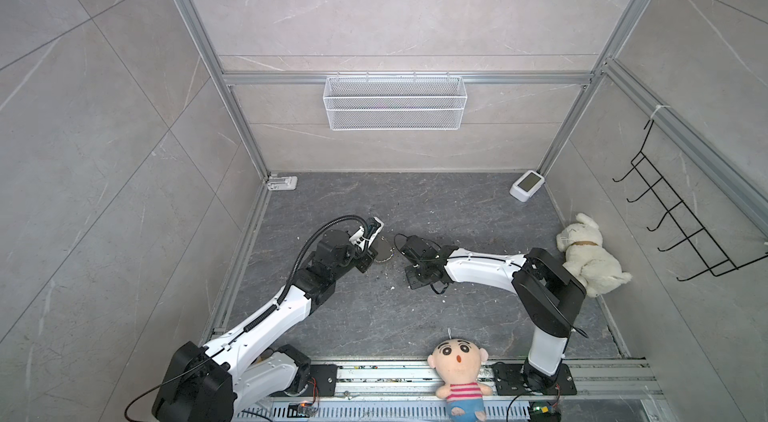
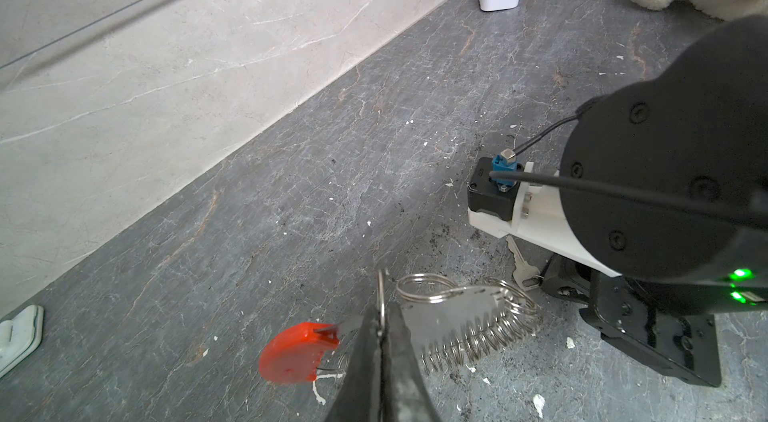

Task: Attach keys to a key ring
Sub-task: Pick up the key from the center of the table.

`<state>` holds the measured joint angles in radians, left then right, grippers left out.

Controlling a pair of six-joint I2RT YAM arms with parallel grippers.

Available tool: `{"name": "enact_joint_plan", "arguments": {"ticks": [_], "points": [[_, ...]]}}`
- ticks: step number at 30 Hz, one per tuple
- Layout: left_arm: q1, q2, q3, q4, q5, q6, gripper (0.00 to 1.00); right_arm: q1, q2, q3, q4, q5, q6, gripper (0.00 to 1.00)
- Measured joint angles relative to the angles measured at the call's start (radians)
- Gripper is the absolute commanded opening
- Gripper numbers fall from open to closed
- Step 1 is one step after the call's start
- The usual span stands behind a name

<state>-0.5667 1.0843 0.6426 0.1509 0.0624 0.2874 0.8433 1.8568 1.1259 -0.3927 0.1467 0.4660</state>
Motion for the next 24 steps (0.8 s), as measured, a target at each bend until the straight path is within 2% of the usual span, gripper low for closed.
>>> {"name": "enact_joint_plan", "arguments": {"ticks": [8, 12, 16, 19, 24], "points": [[0.0, 0.0, 0.0, 0.0, 0.002, 0.0, 0.0, 0.0, -0.029, -0.008, -0.003, 0.011, -0.037, 0.0], [0.0, 0.0, 0.0, 0.0, 0.021, 0.0, 0.0, -0.001, -0.176, -0.062, -0.003, -0.006, -0.103, 0.0], [0.0, 0.0, 0.0, 0.0, 0.046, 0.0, 0.0, -0.014, -0.389, -0.137, 0.004, -0.063, -0.182, 0.0], [0.0, 0.001, 0.0, 0.0, 0.064, 0.003, 0.0, -0.042, -0.539, -0.188, 0.001, -0.148, -0.234, 0.0], [0.0, 0.021, 0.036, -0.01, 0.118, 0.025, 0.0, -0.09, -0.665, -0.196, -0.024, -0.329, -0.277, 0.0]]}}
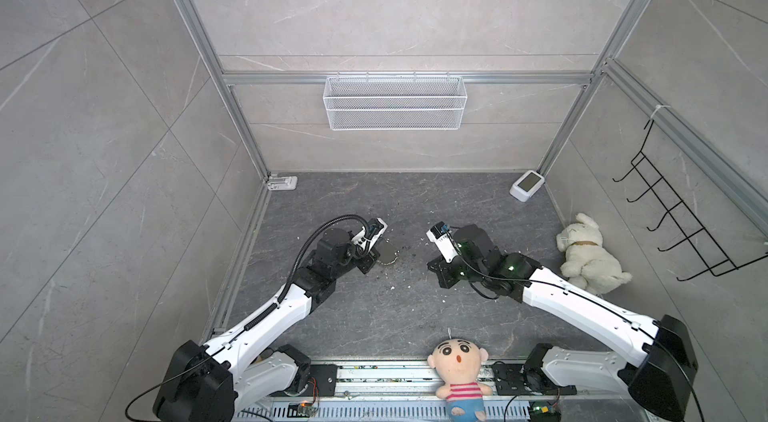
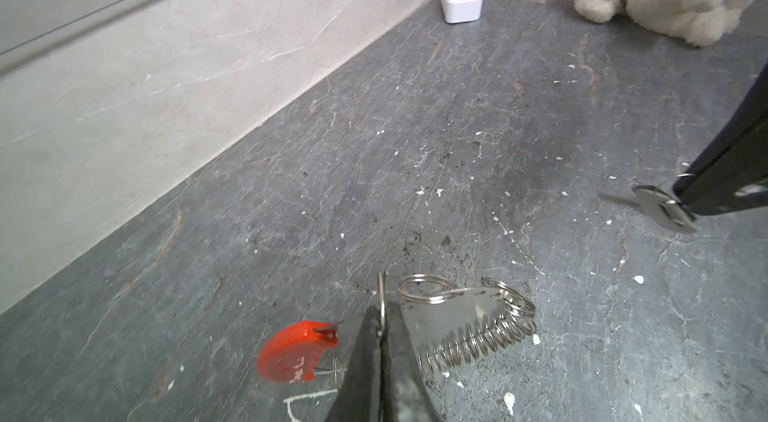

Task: Attach keys to a key ring
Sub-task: Pick up the key from the center of the table, then insert the key into the keyring.

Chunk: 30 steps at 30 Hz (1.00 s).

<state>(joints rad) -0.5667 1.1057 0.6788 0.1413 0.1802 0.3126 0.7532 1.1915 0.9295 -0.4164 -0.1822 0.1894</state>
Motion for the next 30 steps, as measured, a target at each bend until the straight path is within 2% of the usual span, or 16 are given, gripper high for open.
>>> {"name": "enact_joint_plan", "arguments": {"ticks": [6, 11, 15, 21, 30], "points": [[0.0, 0.06, 0.107, -0.007, 0.108, 0.034, 0.0, -0.007, -0.02, 0.011, -0.037, -0.183, -0.023, 0.0], [0.0, 0.094, 0.131, -0.01, 0.204, 0.069, 0.0, -0.056, -0.016, 0.056, -0.053, -0.25, -0.034, 0.0], [0.0, 0.125, 0.129, 0.001, 0.271, 0.089, 0.0, -0.096, -0.012, 0.106, -0.063, -0.28, -0.033, 0.0], [-0.005, 0.198, 0.136, 0.058, 0.355, 0.1, 0.0, -0.1, 0.047, 0.192, -0.065, -0.308, -0.034, 0.0], [-0.018, 0.287, 0.142, 0.139, 0.383, 0.13, 0.0, -0.173, 0.177, 0.202, 0.018, -0.325, -0.034, 0.0]]}}
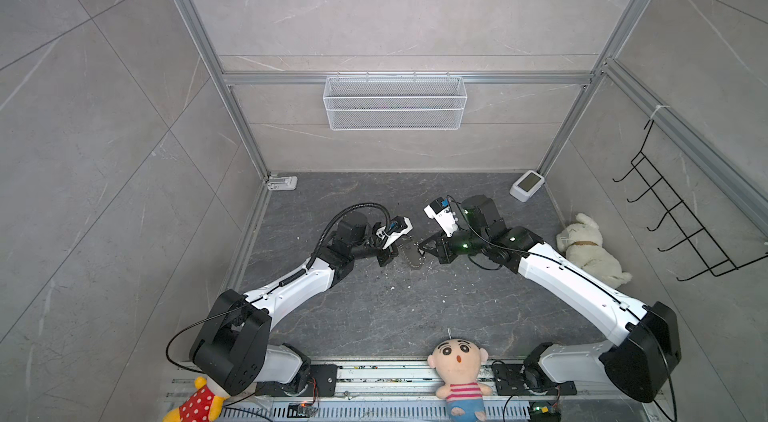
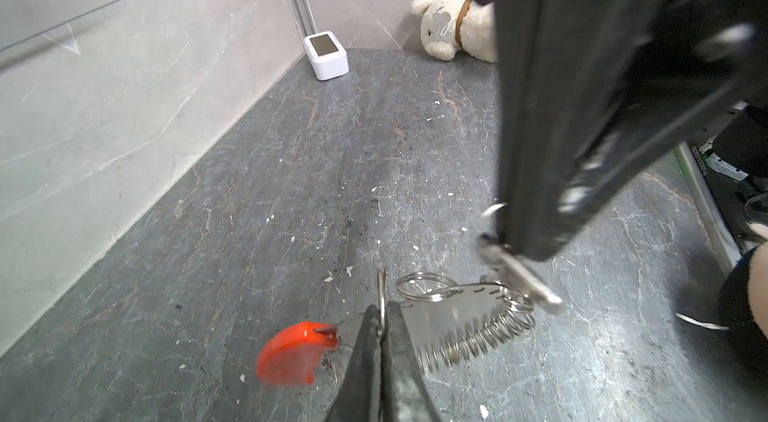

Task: Attach keys to a key ring
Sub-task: Insert the key into the keyring.

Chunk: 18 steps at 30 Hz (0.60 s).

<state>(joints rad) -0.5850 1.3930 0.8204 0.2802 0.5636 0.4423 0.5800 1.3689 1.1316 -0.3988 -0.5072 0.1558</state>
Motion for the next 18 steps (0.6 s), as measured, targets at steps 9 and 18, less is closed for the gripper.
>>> {"name": "enact_joint_plan", "arguments": {"ticks": [9, 18], "points": [[-0.032, 0.028, 0.0, 0.069, 0.003, 0.022, 0.0, -0.015, 0.028, 0.0, 0.037, 0.002, -0.026, 0.0], [-0.032, 0.036, -0.001, 0.13, -0.003, 0.014, 0.0, -0.061, 0.024, -0.034, 0.096, -0.021, -0.005, 0.0]]}}
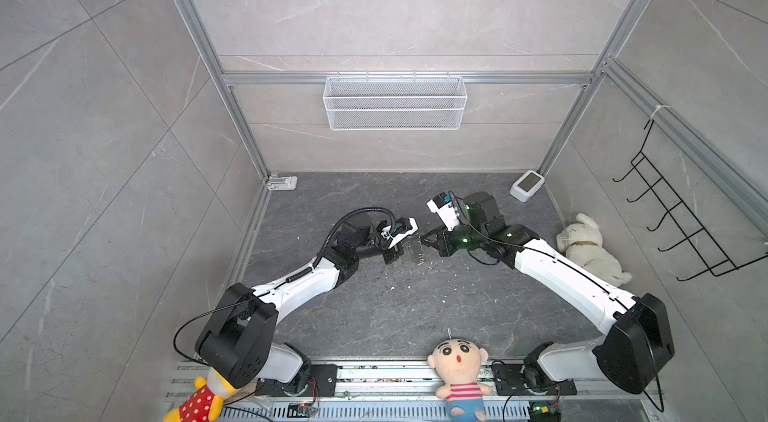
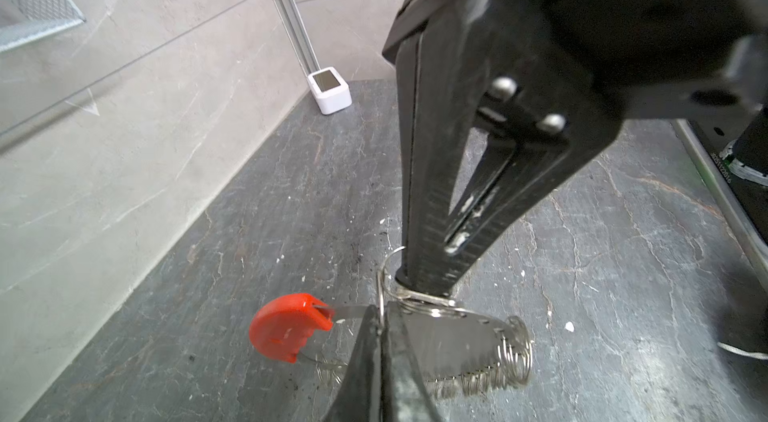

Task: Attach keys to a key ring
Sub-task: Insert the key into the keyring.

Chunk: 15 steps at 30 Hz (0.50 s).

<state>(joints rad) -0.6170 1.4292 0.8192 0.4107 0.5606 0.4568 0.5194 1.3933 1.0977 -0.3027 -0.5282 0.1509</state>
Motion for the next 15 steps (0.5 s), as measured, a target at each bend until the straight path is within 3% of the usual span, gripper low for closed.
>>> {"name": "enact_joint_plan", "arguments": {"ticks": [15], "points": [[0.002, -0.008, -0.013, 0.07, 0.01, -0.036, 0.0, -0.064, -0.012, -0.066, 0.146, -0.159, 0.123, 0.0]]}}
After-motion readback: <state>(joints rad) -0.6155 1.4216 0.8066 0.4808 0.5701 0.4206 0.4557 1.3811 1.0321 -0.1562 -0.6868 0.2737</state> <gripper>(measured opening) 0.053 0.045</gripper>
